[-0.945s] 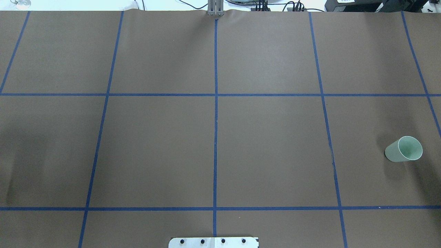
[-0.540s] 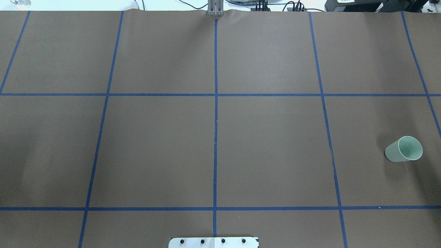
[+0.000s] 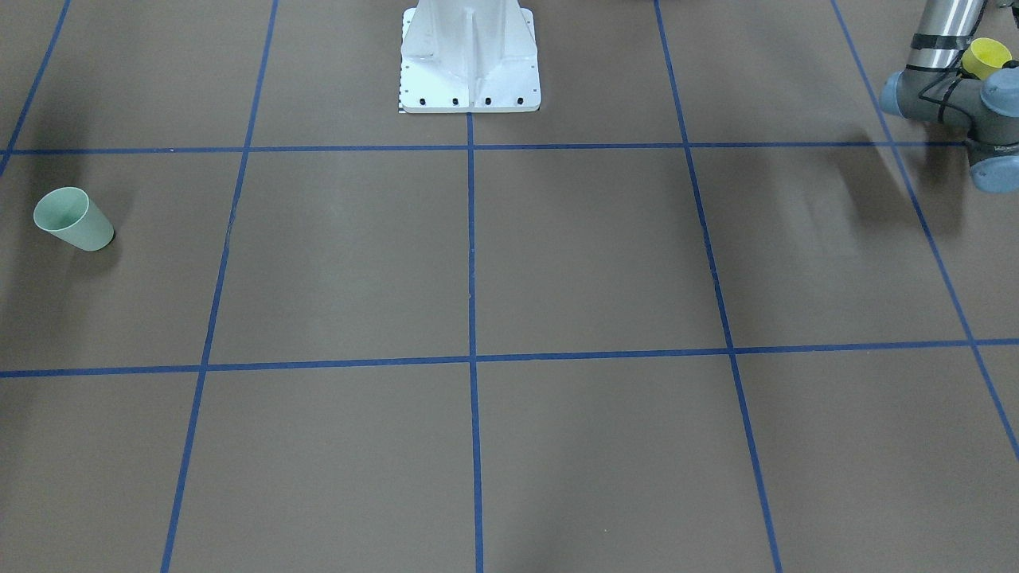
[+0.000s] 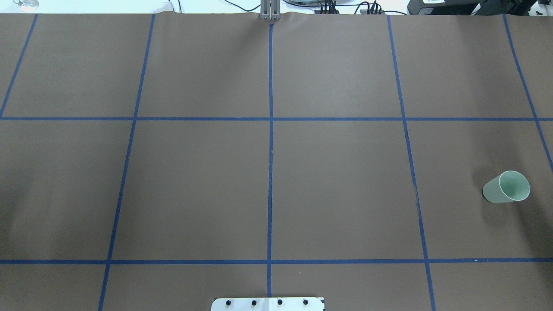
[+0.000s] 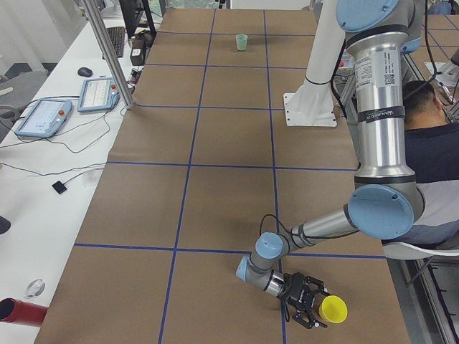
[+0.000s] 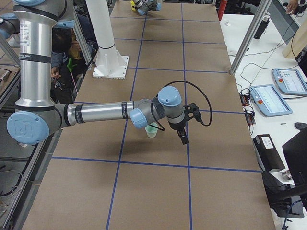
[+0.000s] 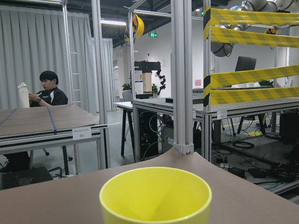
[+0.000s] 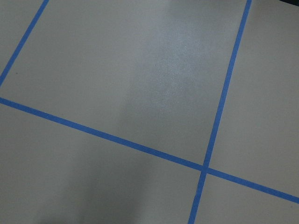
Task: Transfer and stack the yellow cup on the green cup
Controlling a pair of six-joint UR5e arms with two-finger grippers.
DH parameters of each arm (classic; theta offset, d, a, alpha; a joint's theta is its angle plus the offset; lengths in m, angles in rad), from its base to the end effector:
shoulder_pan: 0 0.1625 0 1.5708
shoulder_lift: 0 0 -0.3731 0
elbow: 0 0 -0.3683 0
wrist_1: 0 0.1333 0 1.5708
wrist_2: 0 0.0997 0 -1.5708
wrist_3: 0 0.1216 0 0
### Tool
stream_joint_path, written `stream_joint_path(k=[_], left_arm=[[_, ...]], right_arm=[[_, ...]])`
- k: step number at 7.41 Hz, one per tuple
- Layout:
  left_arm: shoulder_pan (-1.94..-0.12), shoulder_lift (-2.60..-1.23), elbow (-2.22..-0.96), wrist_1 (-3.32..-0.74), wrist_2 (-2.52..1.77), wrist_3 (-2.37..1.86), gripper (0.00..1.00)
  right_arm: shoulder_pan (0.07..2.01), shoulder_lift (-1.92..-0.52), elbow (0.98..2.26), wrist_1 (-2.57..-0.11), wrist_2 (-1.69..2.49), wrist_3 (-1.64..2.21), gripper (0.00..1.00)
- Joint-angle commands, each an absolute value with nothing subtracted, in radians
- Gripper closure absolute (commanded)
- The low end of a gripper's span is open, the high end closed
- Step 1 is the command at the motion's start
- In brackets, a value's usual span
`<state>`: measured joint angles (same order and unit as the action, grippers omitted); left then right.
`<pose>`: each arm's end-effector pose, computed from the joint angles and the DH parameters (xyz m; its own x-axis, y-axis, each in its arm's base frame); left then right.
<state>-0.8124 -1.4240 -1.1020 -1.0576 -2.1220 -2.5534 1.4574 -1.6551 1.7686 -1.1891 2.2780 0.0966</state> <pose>0.0837 -0.1895 0.8787 -0.6221 -0.3738 0.6879 0.7685 -0.1239 0.6277 0.0012 -0.4693 0.5265 0.7266 -0.3066 0.6148 0.0296 0.9080 0.4178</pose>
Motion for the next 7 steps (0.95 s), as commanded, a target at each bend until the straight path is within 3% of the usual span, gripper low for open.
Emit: stream_joint_path(k=[1, 6, 7], left_arm=[[-0.81, -1.422, -1.077, -1.072, -2.131, -2.553, 0.0], [-0.805, -1.402, -1.042, -1.12, -2.158, -2.546, 0.0], [-0.804, -1.396, -1.035, -1.135, -2.158, -2.559, 0.04]], right_arm=[[1.456, -1.657, 1.764, -1.172, 2.278, 0.101, 0.0], [1.444, -1.664, 1.761, -1.169, 2.278, 0.1, 0.0], [1.442, -1.666, 1.763, -1.169, 2.278, 0.097, 0.0]])
